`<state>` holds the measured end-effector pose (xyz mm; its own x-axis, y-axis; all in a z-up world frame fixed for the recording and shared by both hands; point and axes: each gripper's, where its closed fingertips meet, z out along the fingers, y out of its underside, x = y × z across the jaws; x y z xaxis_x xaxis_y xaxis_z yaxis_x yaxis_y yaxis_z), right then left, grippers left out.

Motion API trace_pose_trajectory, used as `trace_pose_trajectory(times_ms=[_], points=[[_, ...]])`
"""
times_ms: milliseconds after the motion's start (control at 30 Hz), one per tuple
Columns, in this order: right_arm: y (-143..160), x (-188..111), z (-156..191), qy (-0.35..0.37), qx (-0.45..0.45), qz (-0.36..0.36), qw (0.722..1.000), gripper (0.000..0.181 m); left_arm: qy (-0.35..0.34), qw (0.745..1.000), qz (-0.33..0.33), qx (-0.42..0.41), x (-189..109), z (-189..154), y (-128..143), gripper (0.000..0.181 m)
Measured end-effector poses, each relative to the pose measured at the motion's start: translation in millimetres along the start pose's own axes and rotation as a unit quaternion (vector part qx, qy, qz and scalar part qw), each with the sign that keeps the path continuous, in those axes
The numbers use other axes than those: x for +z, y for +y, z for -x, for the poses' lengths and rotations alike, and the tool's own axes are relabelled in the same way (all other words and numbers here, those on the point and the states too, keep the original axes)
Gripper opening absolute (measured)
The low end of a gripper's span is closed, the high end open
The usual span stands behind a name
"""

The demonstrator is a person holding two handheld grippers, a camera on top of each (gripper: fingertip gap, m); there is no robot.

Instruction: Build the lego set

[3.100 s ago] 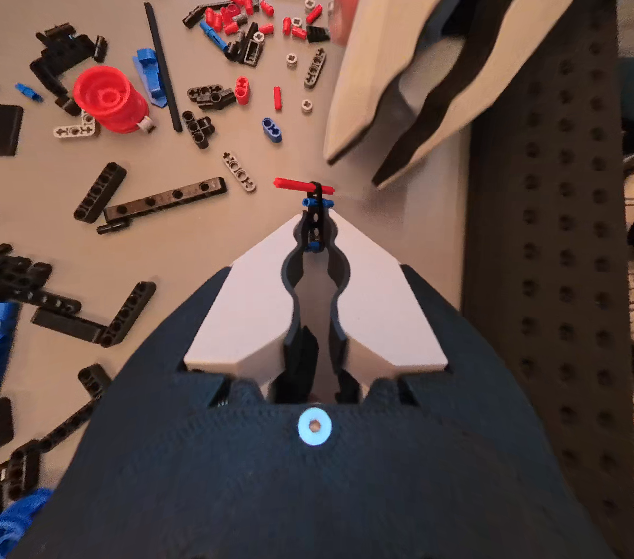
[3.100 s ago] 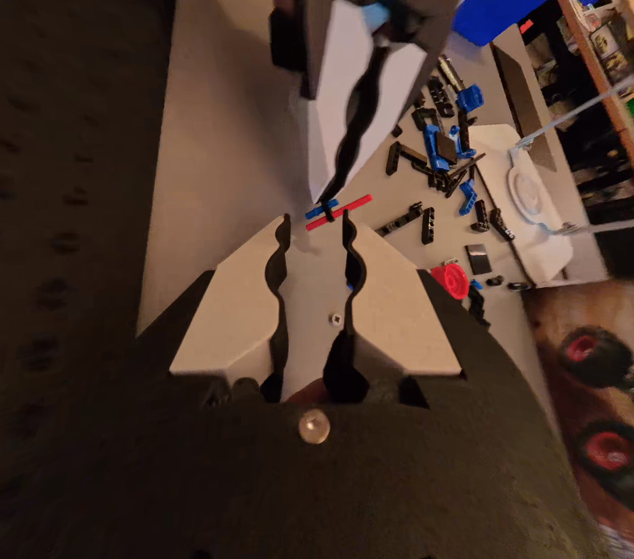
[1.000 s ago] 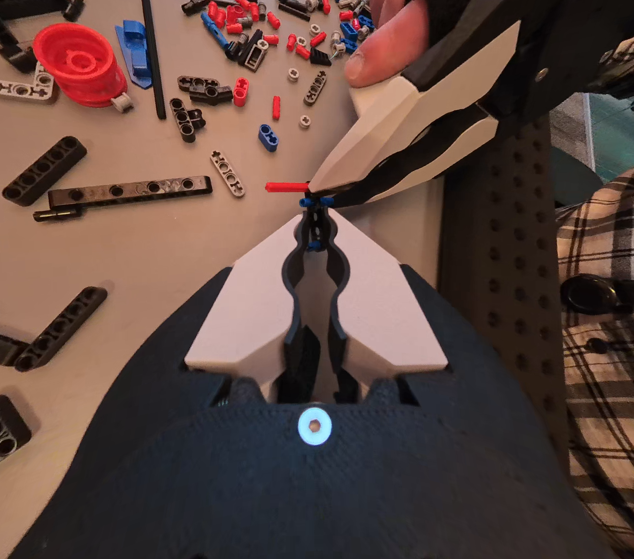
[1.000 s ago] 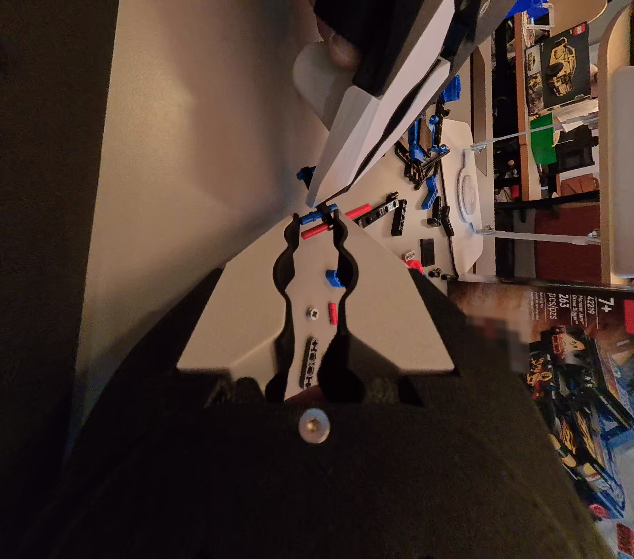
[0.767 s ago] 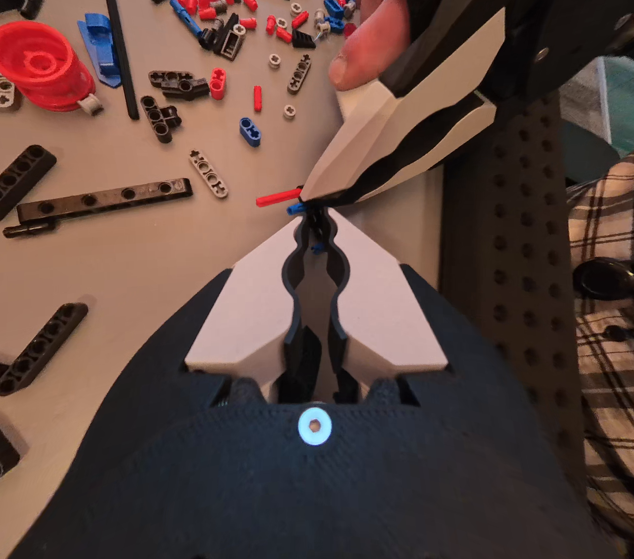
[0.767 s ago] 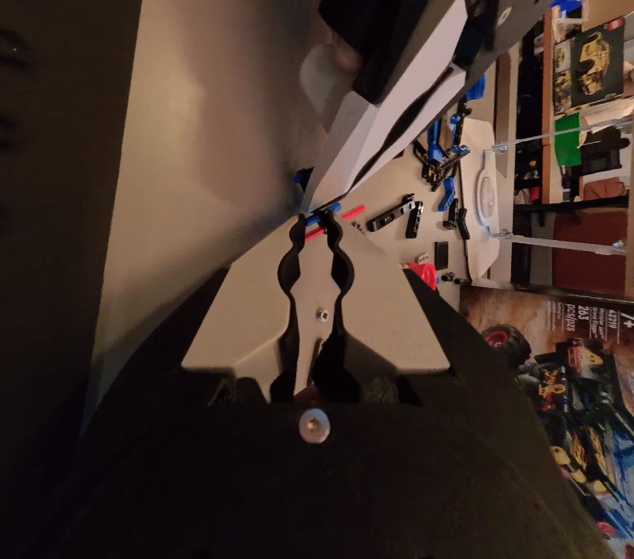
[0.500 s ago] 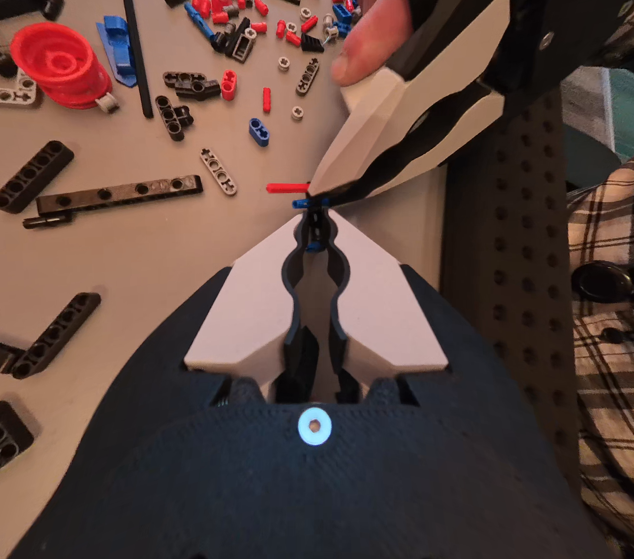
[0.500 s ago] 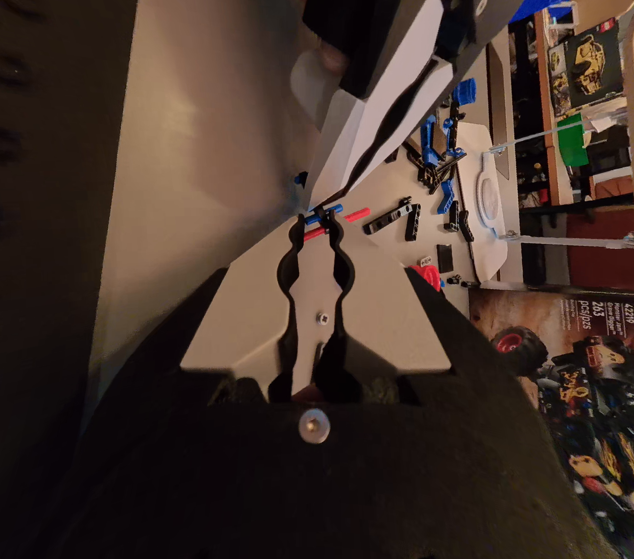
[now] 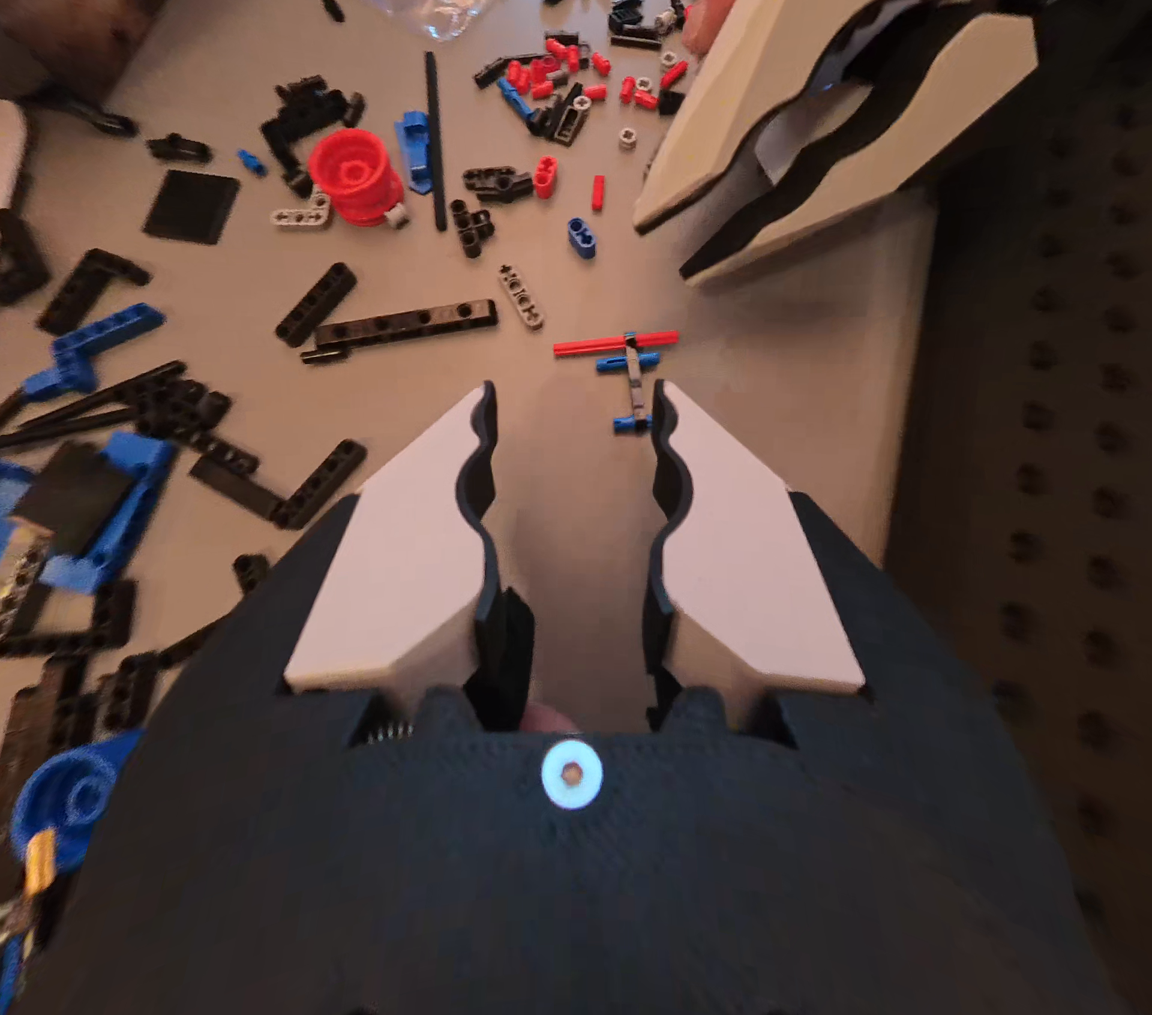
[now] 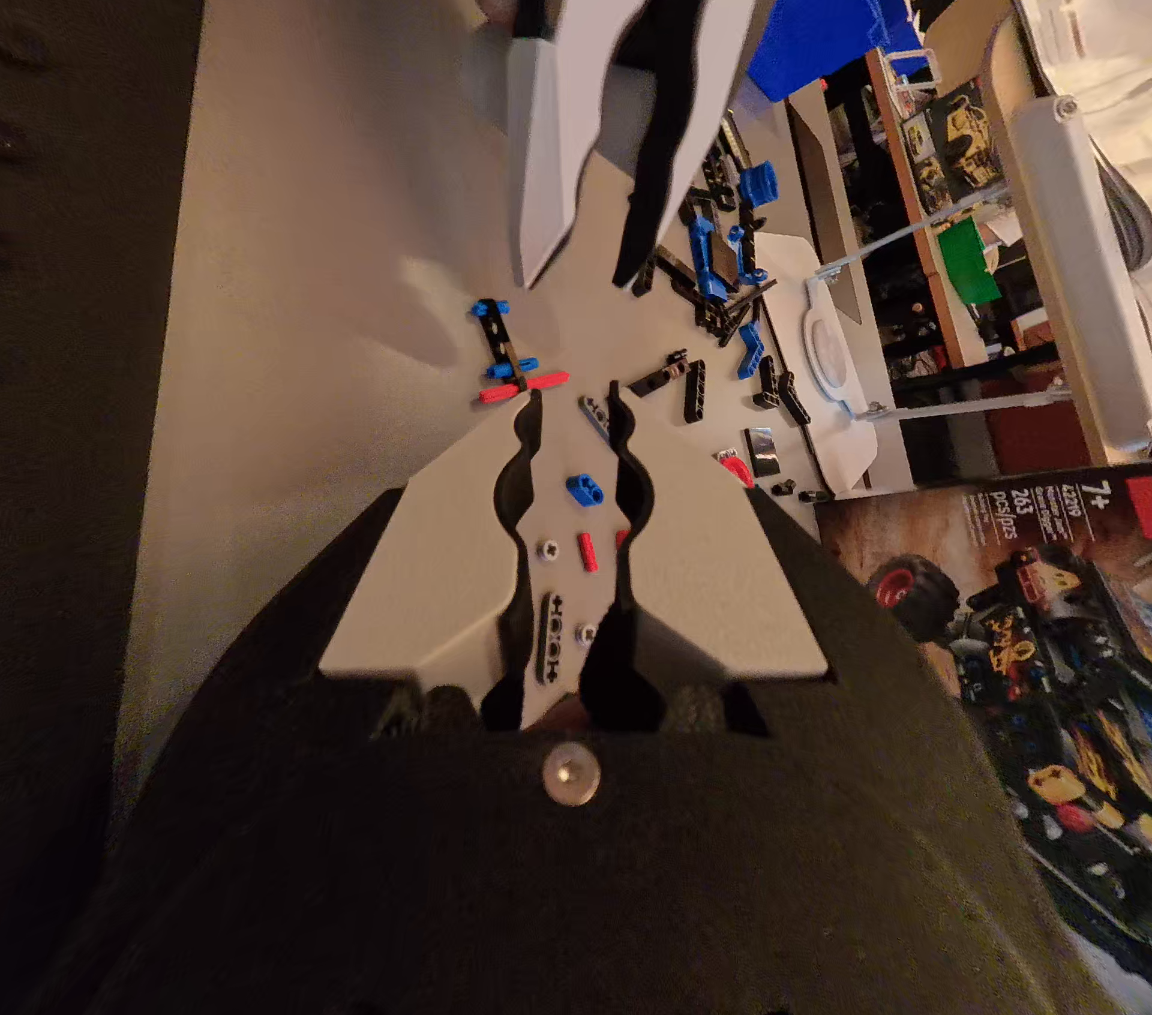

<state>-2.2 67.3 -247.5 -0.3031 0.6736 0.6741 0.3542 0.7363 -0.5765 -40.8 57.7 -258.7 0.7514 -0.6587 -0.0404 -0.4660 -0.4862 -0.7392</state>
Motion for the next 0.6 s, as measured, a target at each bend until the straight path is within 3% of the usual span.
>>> trace_pose_trajectory(times_ms=[200,433,600], points=[[4.9,-2.5,-10.0,0.012,0.027,-0.005,1.0,0.018,-0.059,0.997,-0.05,-0.007,-27.8,6.0,2.5,0.065],[11.7,2.1,-11.9,0.011,0.038,0.008,0.999,0.017,-0.125,0.991,-0.033,-0.018,-42.1,19.4,30.4,0.095],[11.3,7.1,-12.8,0.012,0.035,0.013,0.999,0.018,-0.166,0.984,-0.058,-0.032,-48.0,34.0,28.7,0.102]])
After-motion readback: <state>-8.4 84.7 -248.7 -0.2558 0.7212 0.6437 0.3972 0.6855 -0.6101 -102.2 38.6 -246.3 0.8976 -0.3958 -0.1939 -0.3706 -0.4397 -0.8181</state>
